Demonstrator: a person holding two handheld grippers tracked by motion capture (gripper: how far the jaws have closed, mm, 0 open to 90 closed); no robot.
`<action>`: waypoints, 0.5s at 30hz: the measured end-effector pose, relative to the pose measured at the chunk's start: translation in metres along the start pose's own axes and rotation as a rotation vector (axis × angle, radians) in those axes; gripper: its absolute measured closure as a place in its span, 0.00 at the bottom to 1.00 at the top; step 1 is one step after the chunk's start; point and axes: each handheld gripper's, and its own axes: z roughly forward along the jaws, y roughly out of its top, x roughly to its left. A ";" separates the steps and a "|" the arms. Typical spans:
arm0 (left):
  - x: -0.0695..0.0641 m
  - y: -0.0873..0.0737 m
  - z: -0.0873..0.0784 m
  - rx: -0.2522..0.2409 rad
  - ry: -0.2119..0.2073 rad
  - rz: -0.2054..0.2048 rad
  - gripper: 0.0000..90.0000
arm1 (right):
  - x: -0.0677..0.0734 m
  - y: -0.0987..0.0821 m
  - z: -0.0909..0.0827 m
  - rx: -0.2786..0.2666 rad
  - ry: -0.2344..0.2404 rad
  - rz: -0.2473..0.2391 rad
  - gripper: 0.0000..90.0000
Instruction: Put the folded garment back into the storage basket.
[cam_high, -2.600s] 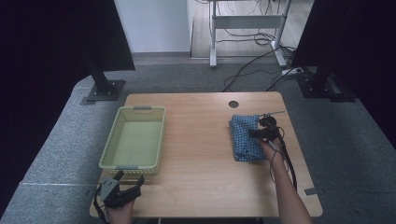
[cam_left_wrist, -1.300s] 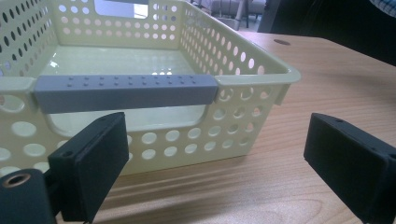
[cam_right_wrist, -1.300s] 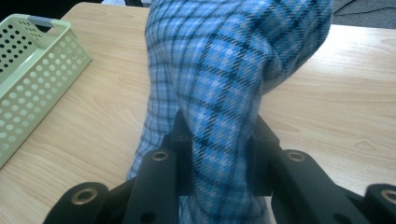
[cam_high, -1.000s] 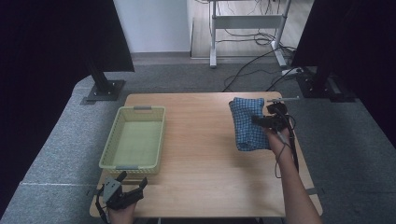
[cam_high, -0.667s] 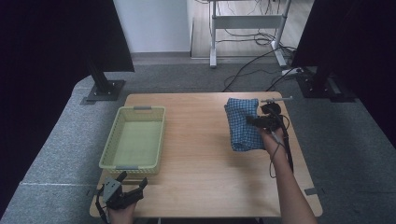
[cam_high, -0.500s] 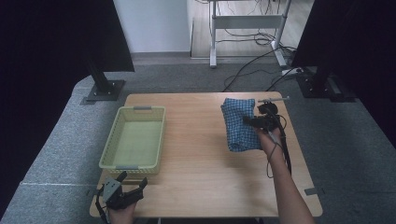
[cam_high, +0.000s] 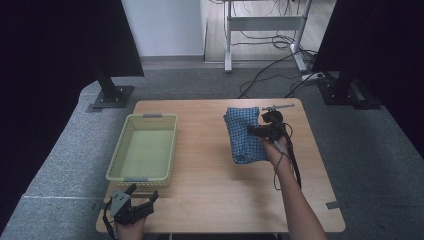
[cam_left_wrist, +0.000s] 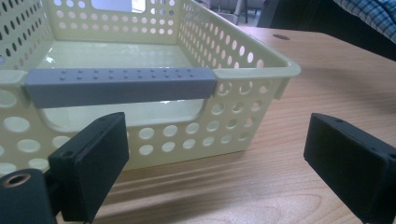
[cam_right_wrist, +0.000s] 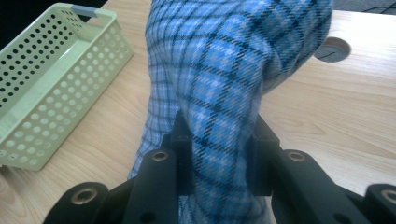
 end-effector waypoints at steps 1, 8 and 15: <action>0.000 0.000 0.000 0.001 0.003 0.001 0.07 | 0.002 0.000 0.001 0.000 0.002 -0.004 0.78; 0.000 0.000 0.000 0.000 -0.002 0.001 0.07 | 0.016 0.005 0.013 0.002 0.021 -0.013 0.78; 0.000 0.000 0.000 0.002 -0.006 -0.001 0.07 | 0.036 0.011 0.024 -0.004 0.055 -0.018 0.78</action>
